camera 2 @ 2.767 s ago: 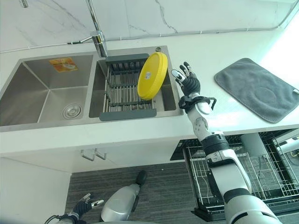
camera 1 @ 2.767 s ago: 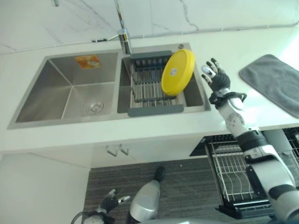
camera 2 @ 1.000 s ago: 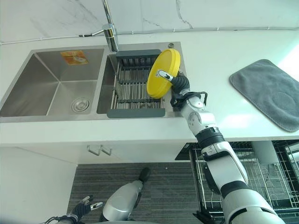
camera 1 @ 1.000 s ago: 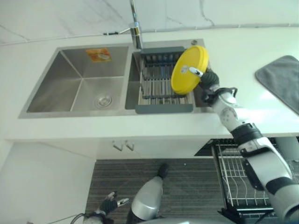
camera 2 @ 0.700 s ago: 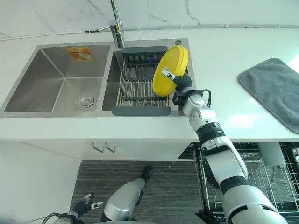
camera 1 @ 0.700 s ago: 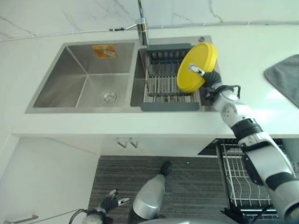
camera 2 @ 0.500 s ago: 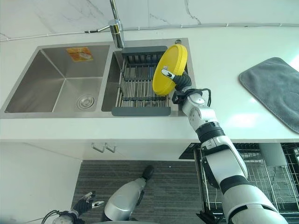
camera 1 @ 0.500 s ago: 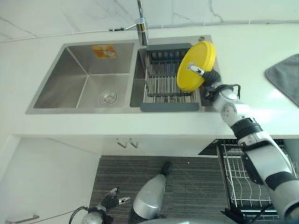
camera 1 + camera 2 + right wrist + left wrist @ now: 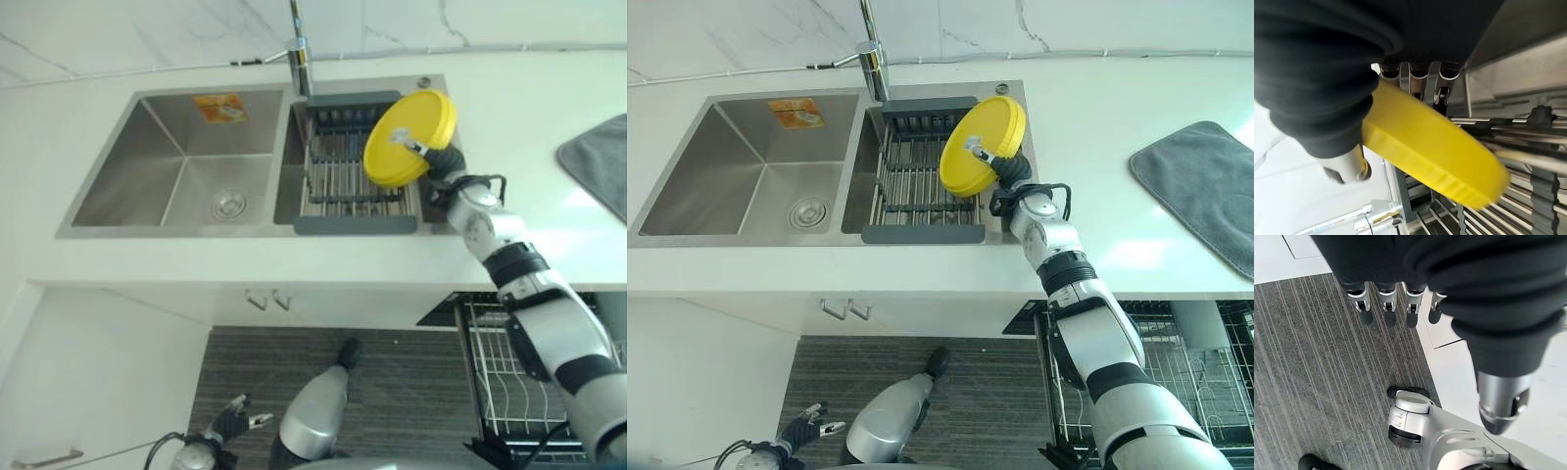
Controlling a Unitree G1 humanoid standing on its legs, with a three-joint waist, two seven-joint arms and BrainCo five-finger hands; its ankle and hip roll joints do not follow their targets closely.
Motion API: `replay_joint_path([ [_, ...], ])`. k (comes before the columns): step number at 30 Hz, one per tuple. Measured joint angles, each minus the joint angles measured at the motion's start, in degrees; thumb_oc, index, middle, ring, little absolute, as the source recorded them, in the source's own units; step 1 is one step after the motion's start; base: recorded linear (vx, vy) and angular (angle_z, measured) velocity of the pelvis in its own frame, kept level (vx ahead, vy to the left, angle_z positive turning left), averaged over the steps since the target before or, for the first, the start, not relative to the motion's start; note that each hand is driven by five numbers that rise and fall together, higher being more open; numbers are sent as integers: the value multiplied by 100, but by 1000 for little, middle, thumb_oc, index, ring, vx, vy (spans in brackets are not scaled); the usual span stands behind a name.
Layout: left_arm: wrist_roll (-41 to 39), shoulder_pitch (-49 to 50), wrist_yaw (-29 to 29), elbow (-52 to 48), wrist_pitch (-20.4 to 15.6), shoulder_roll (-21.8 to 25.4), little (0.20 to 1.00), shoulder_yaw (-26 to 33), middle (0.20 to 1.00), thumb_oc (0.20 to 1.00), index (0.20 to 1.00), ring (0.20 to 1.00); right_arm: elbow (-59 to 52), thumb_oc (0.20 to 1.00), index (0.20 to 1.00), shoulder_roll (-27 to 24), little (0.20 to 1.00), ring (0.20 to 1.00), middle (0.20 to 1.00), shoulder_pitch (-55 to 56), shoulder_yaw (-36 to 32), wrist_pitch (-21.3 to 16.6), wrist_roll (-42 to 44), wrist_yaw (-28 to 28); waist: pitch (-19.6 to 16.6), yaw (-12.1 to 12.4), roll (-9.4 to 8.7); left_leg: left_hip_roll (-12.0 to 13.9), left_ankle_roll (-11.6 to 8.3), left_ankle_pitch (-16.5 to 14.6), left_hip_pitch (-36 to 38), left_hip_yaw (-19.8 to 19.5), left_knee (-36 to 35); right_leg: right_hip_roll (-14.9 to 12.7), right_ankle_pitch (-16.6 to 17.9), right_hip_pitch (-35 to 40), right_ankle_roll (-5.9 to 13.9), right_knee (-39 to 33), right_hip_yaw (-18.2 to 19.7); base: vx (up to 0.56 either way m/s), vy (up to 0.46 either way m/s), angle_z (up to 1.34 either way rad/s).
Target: Place the dishes in the dishwasher.
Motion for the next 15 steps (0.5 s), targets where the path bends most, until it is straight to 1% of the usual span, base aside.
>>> replay_joint_path([
  [3,-16,-8,-2,4,1,-9,1000,0,1000,1000,1000,1000,-20,200,200,67,200,200,200,-2,2,-122,-9,-99,-1,60,4,0,0,-1,1,-2,0,-21,-8,0,13,2,0,0,0,0],
  [9,13,-11,48,19,-1,-34,1000,-1,1000,1000,1000,1000,-17,200,200,103,200,200,200,-1,1,-117,5,-356,-1,61,4,20,1,-1,7,2,0,-27,-8,-2,13,13,4,0,0,0],
  [11,21,-39,135,140,-5,-69,1000,-3,1000,1000,1000,1000,-4,200,200,120,200,200,200,5,1,-266,-1,-463,-1,54,4,33,1,-1,12,9,0,-29,-7,-9,14,28,8,-29,-48,-4],
  [15,20,-54,224,280,-6,-137,1000,0,1000,1000,1000,1000,-12,200,200,166,200,200,200,11,-2,-711,8,-594,-6,54,-1,82,-4,3,39,36,5,-9,1,-1,29,25,16,-36,-79,-5],
])
